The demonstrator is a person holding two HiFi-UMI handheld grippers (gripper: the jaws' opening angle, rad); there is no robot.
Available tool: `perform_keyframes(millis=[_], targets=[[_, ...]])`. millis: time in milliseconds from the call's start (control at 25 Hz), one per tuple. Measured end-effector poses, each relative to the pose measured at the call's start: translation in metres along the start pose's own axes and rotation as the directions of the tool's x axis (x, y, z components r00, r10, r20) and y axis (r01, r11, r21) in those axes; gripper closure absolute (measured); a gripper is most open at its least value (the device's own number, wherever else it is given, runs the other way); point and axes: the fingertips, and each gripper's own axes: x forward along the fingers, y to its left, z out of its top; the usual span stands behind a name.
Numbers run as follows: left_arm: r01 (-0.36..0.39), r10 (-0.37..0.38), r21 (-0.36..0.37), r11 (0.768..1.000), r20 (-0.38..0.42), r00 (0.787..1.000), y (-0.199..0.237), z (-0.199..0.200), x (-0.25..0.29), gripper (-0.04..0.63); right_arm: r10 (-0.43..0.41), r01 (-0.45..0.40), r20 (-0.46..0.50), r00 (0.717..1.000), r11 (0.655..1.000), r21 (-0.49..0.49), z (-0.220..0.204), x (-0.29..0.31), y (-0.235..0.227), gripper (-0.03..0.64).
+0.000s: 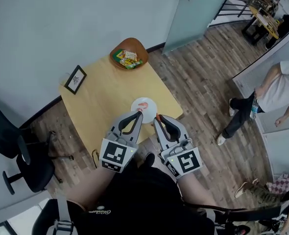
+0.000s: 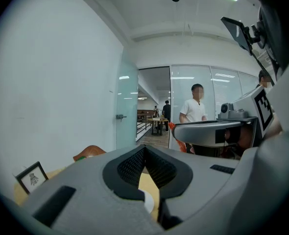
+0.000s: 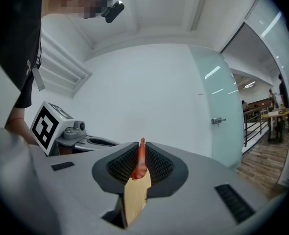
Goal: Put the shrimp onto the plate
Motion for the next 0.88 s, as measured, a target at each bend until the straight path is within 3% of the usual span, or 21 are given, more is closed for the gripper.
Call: perform_keyframes(millis=[400,880], targets=[[-0.016,0.009,-0.07,0.997,-0.099,0.995,0.008,-0.052,0.011,0.594,0.023,-0.013,-0.112,0.993,0.996,0.09,-0.059,0.011,-0.002,0.572],[-0.045,0.032,-0.11,0.993,-0.124,0.992,0.018,-0.071,0.017,0.594,0.046,-0.028,-0.184,0.982,0.995,0.1,-0.094,0.03,-0.012,0.572]])
